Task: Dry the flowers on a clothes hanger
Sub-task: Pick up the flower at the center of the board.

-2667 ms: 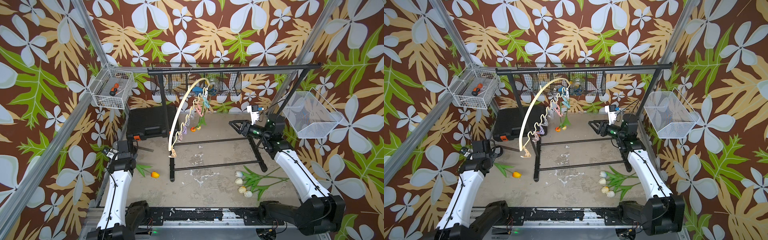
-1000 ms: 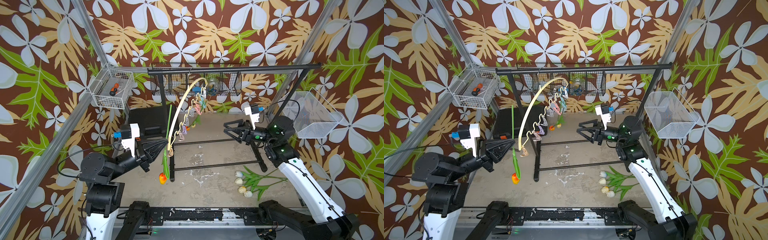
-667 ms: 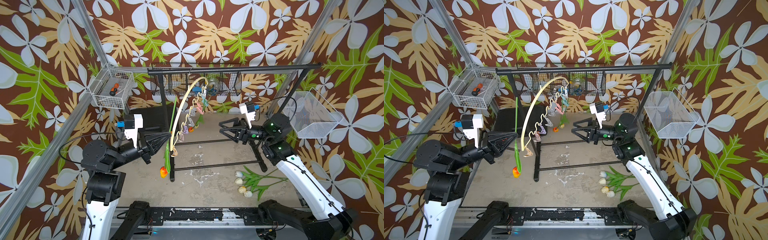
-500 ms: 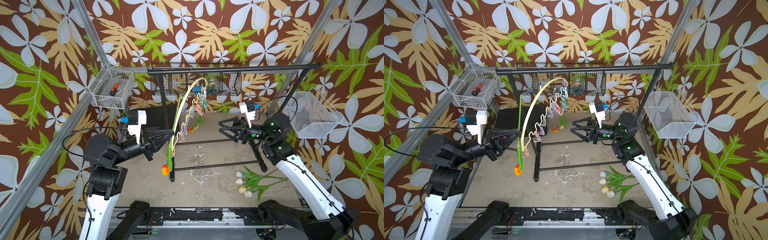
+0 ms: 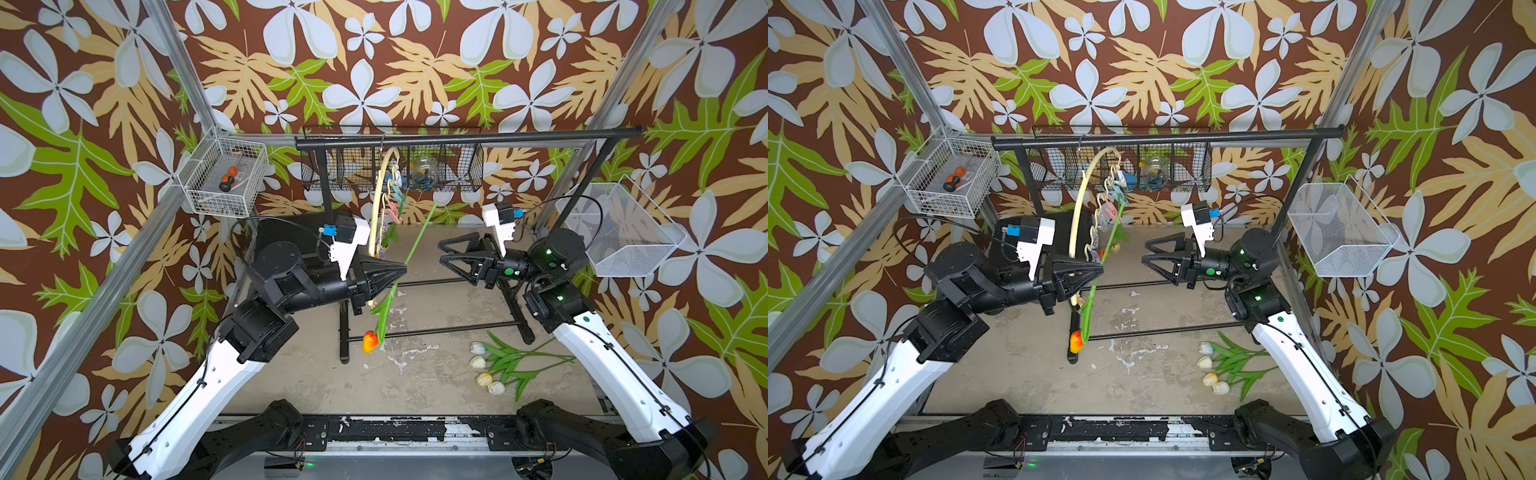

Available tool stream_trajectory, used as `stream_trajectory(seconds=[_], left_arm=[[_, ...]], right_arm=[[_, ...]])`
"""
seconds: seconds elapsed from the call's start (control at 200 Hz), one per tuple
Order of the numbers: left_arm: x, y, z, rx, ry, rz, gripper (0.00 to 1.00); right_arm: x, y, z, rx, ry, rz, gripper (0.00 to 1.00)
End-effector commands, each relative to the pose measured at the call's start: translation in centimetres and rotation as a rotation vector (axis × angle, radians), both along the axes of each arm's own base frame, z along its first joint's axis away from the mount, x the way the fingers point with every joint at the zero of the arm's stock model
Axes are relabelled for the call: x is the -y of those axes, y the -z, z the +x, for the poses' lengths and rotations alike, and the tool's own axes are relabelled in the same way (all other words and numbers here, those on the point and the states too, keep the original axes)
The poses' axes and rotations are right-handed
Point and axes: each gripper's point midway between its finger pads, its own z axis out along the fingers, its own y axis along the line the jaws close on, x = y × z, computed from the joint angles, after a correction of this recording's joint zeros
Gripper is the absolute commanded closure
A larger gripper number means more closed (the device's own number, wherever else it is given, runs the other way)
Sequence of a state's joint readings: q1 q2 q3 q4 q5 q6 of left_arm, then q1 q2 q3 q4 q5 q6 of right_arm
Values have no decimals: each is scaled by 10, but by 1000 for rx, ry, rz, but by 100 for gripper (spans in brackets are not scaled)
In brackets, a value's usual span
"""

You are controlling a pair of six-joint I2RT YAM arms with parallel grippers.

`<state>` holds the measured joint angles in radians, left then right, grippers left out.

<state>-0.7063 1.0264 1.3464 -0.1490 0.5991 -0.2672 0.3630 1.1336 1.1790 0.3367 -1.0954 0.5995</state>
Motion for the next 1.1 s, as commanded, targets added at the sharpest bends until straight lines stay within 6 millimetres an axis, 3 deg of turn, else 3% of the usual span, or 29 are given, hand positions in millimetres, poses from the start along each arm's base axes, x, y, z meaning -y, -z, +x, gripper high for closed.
stream_trajectory(seconds=[0.0, 0.185, 0.606, 0.851, 1.096], left_arm=[[11, -9, 9, 51, -54, -53, 100], [26, -1, 13, 49, -22, -96, 100], [56, 11, 18, 38, 24, -95, 100], [61, 12, 20, 37, 31, -99, 100], [63, 16, 21, 45, 36, -89, 100]], right_arm=[[4, -18, -12, 80, -14, 53, 46], [6, -28, -21, 113, -15, 79, 46], [-2, -23, -29, 102, -85, 68, 48], [-4, -21, -31, 94, -113, 62, 70], [-4, -22, -30, 93, -110, 63, 100]])
